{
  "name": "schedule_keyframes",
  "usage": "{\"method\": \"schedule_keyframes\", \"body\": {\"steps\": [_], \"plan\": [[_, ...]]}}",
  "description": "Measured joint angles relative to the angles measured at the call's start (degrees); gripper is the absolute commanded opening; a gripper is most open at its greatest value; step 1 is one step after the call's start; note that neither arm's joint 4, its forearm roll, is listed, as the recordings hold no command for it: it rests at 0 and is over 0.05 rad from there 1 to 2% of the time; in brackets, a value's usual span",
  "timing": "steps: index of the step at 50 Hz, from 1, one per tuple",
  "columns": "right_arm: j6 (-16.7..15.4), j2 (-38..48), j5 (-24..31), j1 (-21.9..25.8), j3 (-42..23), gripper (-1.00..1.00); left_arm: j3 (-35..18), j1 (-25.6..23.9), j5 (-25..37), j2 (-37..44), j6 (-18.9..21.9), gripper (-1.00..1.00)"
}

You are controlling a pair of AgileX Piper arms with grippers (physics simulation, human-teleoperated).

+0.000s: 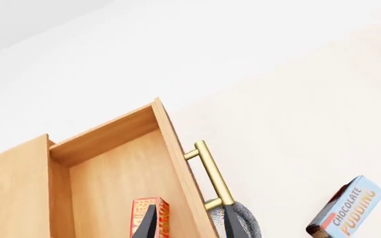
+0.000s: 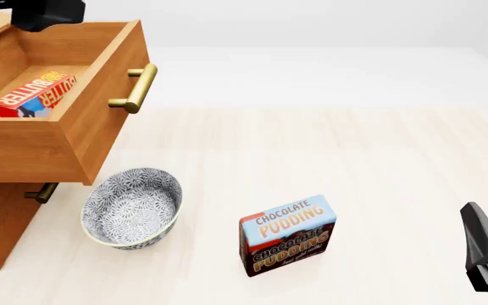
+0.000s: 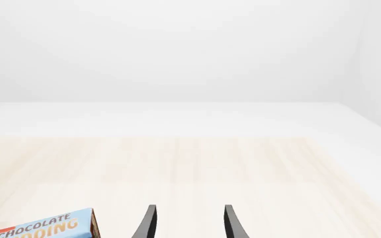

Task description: Put the butter at the back in the top drawer of the cabinet and close it.

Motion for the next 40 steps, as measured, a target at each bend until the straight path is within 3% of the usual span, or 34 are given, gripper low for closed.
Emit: {"method": "schedule_keyframes", "body": {"steps": [17, 40], "plan": [[0.00, 0.00, 0.00, 0.00, 0.00, 1.00, 2.52, -8.48, -6.40, 6.21, -1.91, 1.00], [0.00, 0.00, 0.00, 0.00, 0.00, 1.00, 6.24, -16.28, -13.50, 13.32, -6.00, 1.00]]}}
